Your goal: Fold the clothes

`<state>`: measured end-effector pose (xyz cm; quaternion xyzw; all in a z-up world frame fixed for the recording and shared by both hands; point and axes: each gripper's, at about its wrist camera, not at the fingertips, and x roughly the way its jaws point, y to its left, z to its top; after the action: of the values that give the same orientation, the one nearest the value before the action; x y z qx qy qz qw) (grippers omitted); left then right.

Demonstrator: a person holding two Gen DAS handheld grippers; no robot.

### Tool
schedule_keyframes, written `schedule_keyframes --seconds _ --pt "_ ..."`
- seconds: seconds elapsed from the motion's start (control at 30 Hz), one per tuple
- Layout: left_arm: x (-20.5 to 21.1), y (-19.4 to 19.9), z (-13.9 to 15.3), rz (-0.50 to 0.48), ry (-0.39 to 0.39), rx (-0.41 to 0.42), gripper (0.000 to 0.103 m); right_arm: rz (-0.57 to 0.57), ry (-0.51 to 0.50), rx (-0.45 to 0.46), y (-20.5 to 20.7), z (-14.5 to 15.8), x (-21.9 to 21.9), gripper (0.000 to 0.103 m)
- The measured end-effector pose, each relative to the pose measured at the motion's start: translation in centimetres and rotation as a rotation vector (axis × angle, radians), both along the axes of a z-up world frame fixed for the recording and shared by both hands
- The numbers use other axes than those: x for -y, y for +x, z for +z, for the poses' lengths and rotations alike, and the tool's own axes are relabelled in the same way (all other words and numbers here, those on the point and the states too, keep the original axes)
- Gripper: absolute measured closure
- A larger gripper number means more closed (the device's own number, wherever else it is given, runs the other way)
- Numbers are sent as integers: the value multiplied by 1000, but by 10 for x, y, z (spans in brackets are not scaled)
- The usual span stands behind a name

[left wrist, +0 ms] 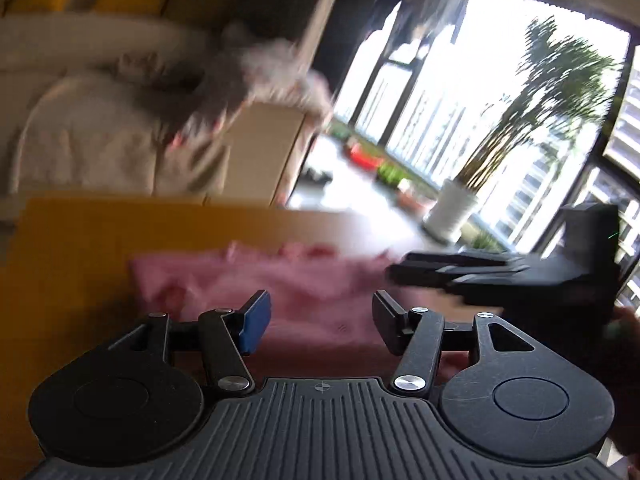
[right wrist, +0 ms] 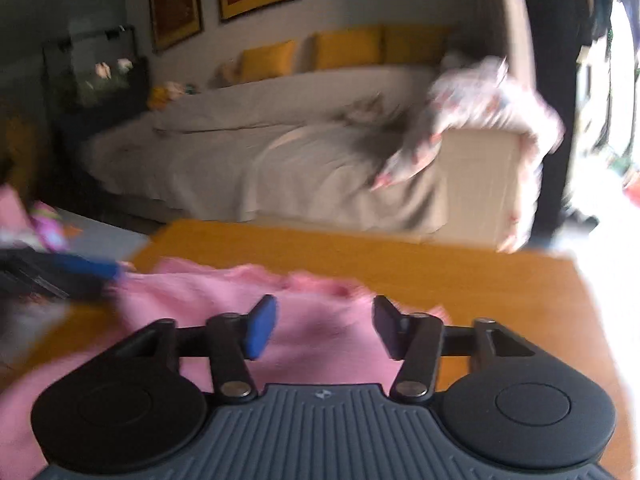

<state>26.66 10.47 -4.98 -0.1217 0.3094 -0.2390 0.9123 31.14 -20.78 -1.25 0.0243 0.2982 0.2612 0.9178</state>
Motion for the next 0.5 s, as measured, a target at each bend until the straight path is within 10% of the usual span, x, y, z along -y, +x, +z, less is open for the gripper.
schedule_keyframes --seconds 0.23,0.4,0.5 --pt "-11 32 -35 63 19 -104 65 -19 -159 -1 16 -37 -13 45" --pt "-4 4 -13 13 84 -48 35 -28 -153 13 0 -18 5 45" --pt "1 -21 -12 3 210 -39 34 -20 -244 7 -21 -20 17 45"
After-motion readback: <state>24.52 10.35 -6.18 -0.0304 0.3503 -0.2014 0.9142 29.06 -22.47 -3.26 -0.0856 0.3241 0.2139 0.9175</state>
